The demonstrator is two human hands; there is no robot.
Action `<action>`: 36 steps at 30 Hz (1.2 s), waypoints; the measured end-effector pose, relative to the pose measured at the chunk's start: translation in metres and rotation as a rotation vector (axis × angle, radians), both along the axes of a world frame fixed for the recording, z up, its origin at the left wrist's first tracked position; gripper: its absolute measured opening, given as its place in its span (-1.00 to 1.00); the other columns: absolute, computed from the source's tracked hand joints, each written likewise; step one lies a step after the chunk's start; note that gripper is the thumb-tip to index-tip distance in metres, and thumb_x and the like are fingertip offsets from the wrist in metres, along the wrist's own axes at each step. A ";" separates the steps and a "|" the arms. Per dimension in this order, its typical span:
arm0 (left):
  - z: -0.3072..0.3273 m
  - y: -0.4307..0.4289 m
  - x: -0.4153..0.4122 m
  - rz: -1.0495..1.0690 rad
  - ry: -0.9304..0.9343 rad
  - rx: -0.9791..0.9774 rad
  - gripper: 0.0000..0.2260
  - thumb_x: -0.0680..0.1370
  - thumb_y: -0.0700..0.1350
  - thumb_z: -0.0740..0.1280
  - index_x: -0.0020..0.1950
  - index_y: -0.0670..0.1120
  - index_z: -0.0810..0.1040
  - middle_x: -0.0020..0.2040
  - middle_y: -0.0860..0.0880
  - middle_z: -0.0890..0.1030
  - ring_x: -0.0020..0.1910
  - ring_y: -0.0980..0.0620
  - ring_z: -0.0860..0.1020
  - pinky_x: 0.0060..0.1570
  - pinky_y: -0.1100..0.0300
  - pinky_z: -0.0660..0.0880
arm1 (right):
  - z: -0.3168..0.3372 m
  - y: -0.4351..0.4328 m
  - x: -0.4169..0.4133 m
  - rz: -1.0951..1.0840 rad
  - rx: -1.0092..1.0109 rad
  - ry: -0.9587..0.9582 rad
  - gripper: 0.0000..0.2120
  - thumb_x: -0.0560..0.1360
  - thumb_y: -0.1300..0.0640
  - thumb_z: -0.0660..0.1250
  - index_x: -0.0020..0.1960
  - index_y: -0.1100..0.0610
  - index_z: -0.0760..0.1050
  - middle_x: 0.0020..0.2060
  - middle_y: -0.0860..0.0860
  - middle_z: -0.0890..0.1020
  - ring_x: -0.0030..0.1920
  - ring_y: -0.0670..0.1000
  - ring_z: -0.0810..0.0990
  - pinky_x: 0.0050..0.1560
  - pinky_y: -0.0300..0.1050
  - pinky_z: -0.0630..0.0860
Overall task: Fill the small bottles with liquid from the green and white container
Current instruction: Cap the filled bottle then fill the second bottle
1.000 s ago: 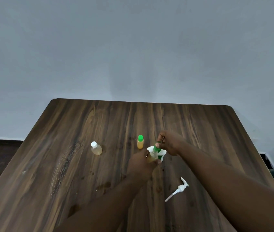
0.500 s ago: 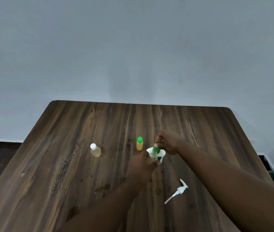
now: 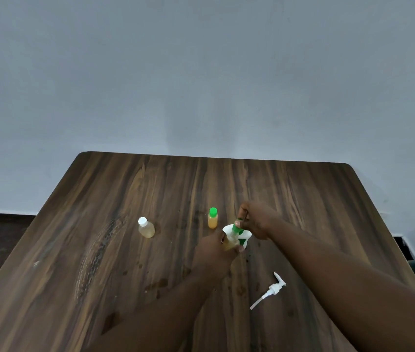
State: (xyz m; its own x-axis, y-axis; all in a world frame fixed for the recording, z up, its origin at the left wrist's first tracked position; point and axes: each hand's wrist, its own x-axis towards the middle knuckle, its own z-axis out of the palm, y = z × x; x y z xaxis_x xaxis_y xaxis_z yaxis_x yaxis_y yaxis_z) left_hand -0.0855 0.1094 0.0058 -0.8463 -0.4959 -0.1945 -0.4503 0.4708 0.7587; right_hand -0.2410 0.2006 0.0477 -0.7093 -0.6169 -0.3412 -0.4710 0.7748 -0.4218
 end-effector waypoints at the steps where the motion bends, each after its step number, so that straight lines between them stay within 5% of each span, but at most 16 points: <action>1: -0.002 0.000 0.001 0.004 -0.008 -0.002 -0.65 0.44 0.22 0.46 0.10 0.07 0.57 -0.10 0.13 0.65 -0.15 0.19 0.59 -0.23 0.26 0.47 | -0.002 0.001 0.001 -0.001 0.001 0.003 -0.81 0.46 -0.03 0.45 -0.15 0.01 0.47 -0.20 -0.09 0.59 -0.09 0.01 0.59 0.01 0.04 0.56; 7: 0.002 -0.001 -0.001 -0.019 0.028 0.033 -0.75 0.47 0.13 0.49 0.08 0.07 0.58 -0.26 0.21 0.55 -0.29 0.36 0.49 -0.32 0.51 0.35 | 0.006 -0.002 -0.003 -0.020 -0.011 -0.017 -0.83 0.46 -0.01 0.47 -0.12 0.02 0.51 -0.21 -0.11 0.60 -0.07 -0.01 0.60 0.01 -0.02 0.54; 11: 0.000 -0.001 0.002 -0.009 -0.009 -0.014 -0.63 0.44 0.22 0.45 0.15 0.07 0.57 -0.08 0.15 0.66 -0.12 0.21 0.60 -0.12 0.24 0.54 | -0.003 0.002 0.003 -0.012 -0.006 -0.011 -0.80 0.46 -0.03 0.45 -0.17 0.00 0.45 -0.26 -0.11 0.57 -0.12 -0.01 0.58 0.06 0.07 0.55; 17: 0.006 0.000 0.001 -0.014 0.023 0.026 -0.71 0.46 0.16 0.48 0.10 0.09 0.58 -0.22 0.19 0.57 -0.24 0.28 0.51 -0.34 0.46 0.28 | 0.004 0.000 -0.004 -0.019 -0.018 -0.015 -0.82 0.46 -0.02 0.47 -0.10 0.04 0.52 -0.20 -0.11 0.62 -0.09 -0.02 0.60 0.00 -0.01 0.55; 22: 0.003 0.002 0.001 0.019 0.014 0.011 -0.67 0.44 0.19 0.48 0.08 0.04 0.58 -0.09 0.13 0.66 -0.14 0.19 0.59 -0.25 0.29 0.39 | 0.001 0.000 -0.002 0.007 0.007 -0.012 -0.80 0.45 -0.04 0.47 -0.17 -0.01 0.46 -0.24 -0.11 0.58 -0.09 -0.01 0.59 0.06 0.05 0.56; 36: 0.002 -0.001 -0.002 -0.007 0.033 0.013 -0.64 0.46 0.18 0.47 0.18 0.08 0.59 -0.09 0.16 0.64 -0.15 0.22 0.56 -0.25 0.45 0.38 | 0.002 -0.001 -0.005 0.000 -0.013 -0.001 -0.80 0.46 -0.02 0.46 -0.18 -0.02 0.45 -0.26 -0.13 0.55 -0.13 -0.04 0.56 -0.02 -0.03 0.52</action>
